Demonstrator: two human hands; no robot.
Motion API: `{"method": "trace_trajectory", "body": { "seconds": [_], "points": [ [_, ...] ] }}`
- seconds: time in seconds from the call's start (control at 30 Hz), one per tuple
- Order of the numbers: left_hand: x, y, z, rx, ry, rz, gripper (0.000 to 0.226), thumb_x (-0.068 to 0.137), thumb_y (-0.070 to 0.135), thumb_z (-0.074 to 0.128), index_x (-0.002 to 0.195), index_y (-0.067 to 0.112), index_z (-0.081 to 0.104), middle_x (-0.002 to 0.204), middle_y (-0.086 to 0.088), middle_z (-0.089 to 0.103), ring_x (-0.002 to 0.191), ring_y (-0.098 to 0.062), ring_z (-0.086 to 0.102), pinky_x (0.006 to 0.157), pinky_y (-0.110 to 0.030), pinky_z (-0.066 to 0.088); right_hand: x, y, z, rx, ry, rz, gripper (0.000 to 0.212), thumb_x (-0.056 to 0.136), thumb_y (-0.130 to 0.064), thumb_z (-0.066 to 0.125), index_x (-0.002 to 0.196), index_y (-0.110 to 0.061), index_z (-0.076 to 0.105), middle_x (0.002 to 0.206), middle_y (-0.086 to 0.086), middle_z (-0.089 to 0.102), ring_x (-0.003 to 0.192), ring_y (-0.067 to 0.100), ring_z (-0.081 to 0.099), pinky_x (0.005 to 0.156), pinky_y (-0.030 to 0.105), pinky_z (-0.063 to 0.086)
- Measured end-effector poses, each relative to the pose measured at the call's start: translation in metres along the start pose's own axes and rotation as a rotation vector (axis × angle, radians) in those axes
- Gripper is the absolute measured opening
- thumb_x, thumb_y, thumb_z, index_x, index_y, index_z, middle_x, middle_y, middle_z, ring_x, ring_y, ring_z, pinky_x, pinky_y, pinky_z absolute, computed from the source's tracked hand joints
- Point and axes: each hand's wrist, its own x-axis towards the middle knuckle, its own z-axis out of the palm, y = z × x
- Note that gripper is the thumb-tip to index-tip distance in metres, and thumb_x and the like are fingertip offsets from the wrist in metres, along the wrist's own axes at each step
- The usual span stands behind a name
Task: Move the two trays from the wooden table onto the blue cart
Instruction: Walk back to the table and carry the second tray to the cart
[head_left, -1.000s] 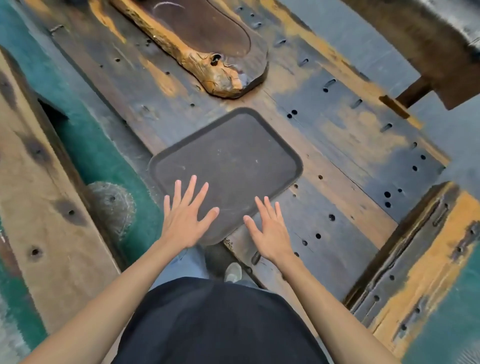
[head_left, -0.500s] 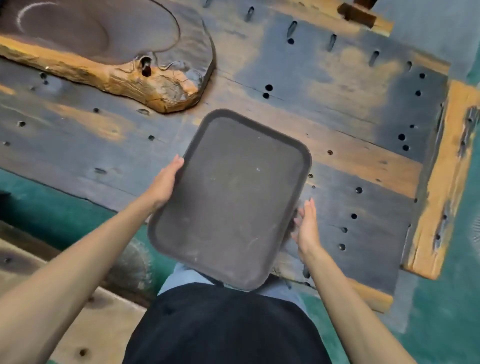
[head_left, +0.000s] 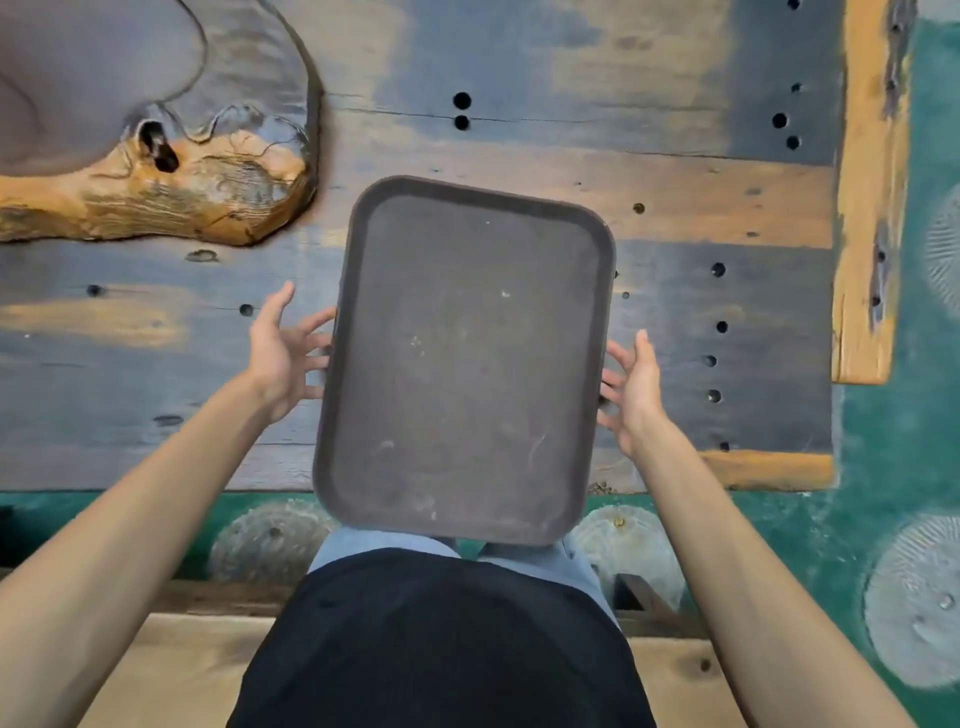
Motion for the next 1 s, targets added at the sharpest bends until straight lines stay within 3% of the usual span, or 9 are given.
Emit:
{"method": "trace_trajectory", "body": {
  "seconds": [0.2, 0.3, 0.43, 0.5, 0.6, 0.63, 0.77, 0.9, 1.0],
  "points": [
    [-0.005, 0.017, 0.023, 0.068, -0.087, -0.012, 0.078, 0.072, 0.082, 0.042, 0.124, 0.032, 0.071, 0.119, -0.005, 0.070, 0.103, -0.027, 0.062, 0.091, -0.055, 0.045, -0.004, 0.001, -0.032, 0.092, 0.030, 0.044, 0.068, 0.092, -0.079, 0.029, 0.129, -0.034, 0.065, 0.117, 0.001, 0.071, 0.109, 0.015, 0.064, 0.077, 0.038, 0.044],
    [-0.014, 0.020, 0.048, 0.117, -0.112, -0.003, 0.080, 0.071, 0.083, 0.044, 0.126, 0.031, 0.070, 0.117, -0.003, 0.071, 0.099, -0.026, 0.065, 0.088, -0.054, 0.046, -0.012, 0.007, -0.060, 0.157, 0.054, 0.041, 0.067, 0.091, -0.079, 0.031, 0.126, -0.034, 0.067, 0.115, 0.001, 0.073, 0.109, 0.015, 0.065, 0.076, 0.038, 0.044],
    [-0.025, 0.023, 0.100, 0.207, -0.153, 0.016, 0.080, 0.072, 0.081, 0.043, 0.129, 0.031, 0.067, 0.118, -0.003, 0.070, 0.100, -0.027, 0.065, 0.088, -0.054, 0.047, -0.021, 0.015, -0.106, 0.249, 0.103, 0.035, 0.065, 0.092, -0.078, 0.033, 0.124, -0.032, 0.066, 0.112, 0.001, 0.071, 0.106, 0.016, 0.065, 0.087, 0.040, 0.048],
    [-0.031, 0.022, 0.132, 0.253, -0.162, 0.028, 0.078, 0.072, 0.081, 0.044, 0.128, 0.031, 0.068, 0.118, -0.003, 0.070, 0.101, -0.027, 0.065, 0.090, -0.055, 0.046, -0.024, 0.022, -0.133, 0.302, 0.132, 0.033, 0.064, 0.093, -0.076, 0.034, 0.125, -0.030, 0.066, 0.104, -0.001, 0.070, 0.097, 0.014, 0.065, 0.080, 0.037, 0.048],
    [-0.042, 0.017, 0.185, 0.317, -0.196, 0.046, 0.076, 0.071, 0.079, 0.047, 0.125, 0.029, 0.068, 0.114, -0.006, 0.070, 0.103, -0.026, 0.064, 0.094, -0.056, 0.043, -0.030, 0.033, -0.182, 0.366, 0.164, 0.034, 0.061, 0.094, -0.075, 0.034, 0.122, -0.031, 0.066, 0.076, -0.011, 0.072, 0.083, 0.011, 0.064, 0.068, 0.034, 0.042],
    [-0.046, 0.015, 0.204, 0.341, -0.205, 0.051, 0.075, 0.071, 0.078, 0.047, 0.124, 0.028, 0.068, 0.112, -0.007, 0.069, 0.103, -0.024, 0.063, 0.094, -0.056, 0.042, -0.032, 0.039, -0.199, 0.394, 0.167, 0.032, 0.061, 0.095, -0.074, 0.034, 0.123, -0.031, 0.065, 0.076, -0.011, 0.073, 0.085, 0.011, 0.064, 0.069, 0.034, 0.042],
    [-0.066, -0.004, 0.290, 0.447, -0.234, 0.077, 0.062, 0.072, 0.074, 0.048, 0.107, 0.028, 0.069, 0.096, -0.004, 0.066, 0.093, -0.021, 0.060, 0.083, -0.048, 0.043, -0.041, 0.064, -0.276, 0.498, 0.186, 0.027, 0.060, 0.093, -0.075, 0.037, 0.123, -0.033, 0.067, 0.117, 0.001, 0.066, 0.107, 0.017, 0.061, 0.079, 0.038, 0.046],
    [-0.084, -0.033, 0.382, 0.540, -0.278, 0.099, 0.060, 0.072, 0.071, 0.049, 0.109, 0.027, 0.069, 0.090, -0.001, 0.067, 0.088, -0.019, 0.060, 0.079, -0.045, 0.043, -0.050, 0.095, -0.363, 0.596, 0.233, 0.011, 0.060, 0.091, -0.076, 0.039, 0.124, -0.034, 0.066, 0.124, 0.002, 0.064, 0.115, 0.019, 0.059, 0.103, 0.048, 0.044],
    [-0.097, -0.057, 0.454, 0.615, -0.354, 0.111, 0.068, 0.073, 0.071, 0.049, 0.120, 0.025, 0.068, 0.095, -0.003, 0.066, 0.092, -0.021, 0.060, 0.079, -0.047, 0.043, -0.058, 0.120, -0.427, 0.675, 0.283, -0.001, 0.055, 0.092, -0.073, 0.040, 0.123, -0.035, 0.065, 0.125, 0.001, 0.063, 0.116, 0.018, 0.058, 0.107, 0.048, 0.041]
  ]
}}
